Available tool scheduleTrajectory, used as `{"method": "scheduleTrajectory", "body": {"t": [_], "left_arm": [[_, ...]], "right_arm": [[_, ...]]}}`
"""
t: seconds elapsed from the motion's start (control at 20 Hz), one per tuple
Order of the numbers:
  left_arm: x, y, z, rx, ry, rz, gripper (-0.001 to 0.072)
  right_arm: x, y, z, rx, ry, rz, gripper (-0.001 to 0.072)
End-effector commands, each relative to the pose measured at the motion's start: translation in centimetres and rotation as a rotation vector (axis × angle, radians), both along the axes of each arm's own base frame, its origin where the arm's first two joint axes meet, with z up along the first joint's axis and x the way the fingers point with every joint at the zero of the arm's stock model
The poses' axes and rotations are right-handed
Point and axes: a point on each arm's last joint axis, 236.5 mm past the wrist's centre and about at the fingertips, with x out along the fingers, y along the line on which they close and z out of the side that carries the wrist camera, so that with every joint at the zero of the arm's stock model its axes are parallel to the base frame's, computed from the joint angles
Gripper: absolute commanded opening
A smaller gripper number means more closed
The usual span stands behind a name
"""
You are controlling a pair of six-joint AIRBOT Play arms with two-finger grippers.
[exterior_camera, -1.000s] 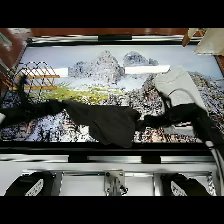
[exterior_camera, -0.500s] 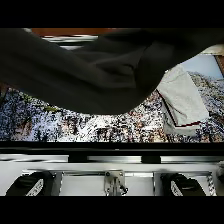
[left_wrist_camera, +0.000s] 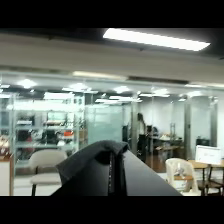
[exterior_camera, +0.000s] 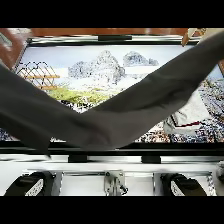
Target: Fold the shirts.
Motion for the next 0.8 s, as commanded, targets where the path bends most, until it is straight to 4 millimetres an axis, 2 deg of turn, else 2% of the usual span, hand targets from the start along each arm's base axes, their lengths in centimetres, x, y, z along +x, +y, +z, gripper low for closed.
{"method": "scheduleTrajectory", "body": {"t": [0.0, 0.05, 0.15, 0.25, 0.3, 0.35, 0.45, 0.5, 0.55, 0.6, 0.65, 0.7, 0.75], "left_arm": [[10.1, 0.7, -3.8, -0.069, 0.125, 0.018, 0.0042], [13.7, 0.3, -6.2, -0.094, 0.203, -0.003, 0.0042], [21.0, -1.5, -13.3, -0.123, 0.414, -0.069, 0.0042], [26.9, -4.4, -22.4, -0.085, 0.657, -0.119, 0.0043], [29.0, -6.2, -27.7, -0.051, 0.797, -0.147, 0.0043], [30.1, -8.0, -32.9, -0.014, 0.934, -0.178, 0.0043], [30.2, -11.1, -43.1, 0.067, 1.226, -0.244, 0.0047], [29.4, -12.1, -47.5, 0.084, 1.369, -0.271, 0.0105], [28.3, -12.7, -50.6, 0.076, 1.490, -0.285, 0.0243], [27.1, -12.8, -53.0, 0.051, 1.606, -0.288, 0.0438], [25.8, -12.7, -54.3, 0.050, 1.689, -0.291, 0.0670], [24.7, -12.3, -54.6, 0.068, 1.733, -0.295, 0.0708], [23.5, -11.7, -54.0, 0.080, 1.762, -0.299, 0.0708]], "right_arm": [[-0.1, 0.9, -10.5, 0.031, 0.482, -0.005, 0.0080], [1.0, 1.4, -12.6, 0.039, 0.527, -0.003, 0.0080], [3.8, 2.6, -16.2, 0.075, 0.535, -0.013, 0.0080], [6.7, 3.0, -20.1, 0.139, 0.551, -0.067, 0.0080], [7.9, 2.9, -22.4, 0.153, 0.575, -0.097, 0.0080], [8.6, 2.9, -24.6, 0.154, 0.606, -0.111, 0.0080], [9.5, 2.9, -29.0, 0.146, 0.698, -0.129, 0.0080], [9.7, 3.1, -30.6, 0.142, 0.744, -0.130, 0.0080], [9.9, 3.5, -31.8, 0.149, 0.780, -0.122, 0.0080], [10.0, 4.0, -32.4, 0.162, 0.799, -0.107, 0.0080], [10.2, 4.4, -32.7, 0.177, 0.808, -0.097, 0.0080], [10.2, 4.7, -32.6, 0.187, 0.810, -0.092, 0.0080], [10.0, 4.7, -32.4, 0.189, 0.812, -0.088, 0.0080]]}}
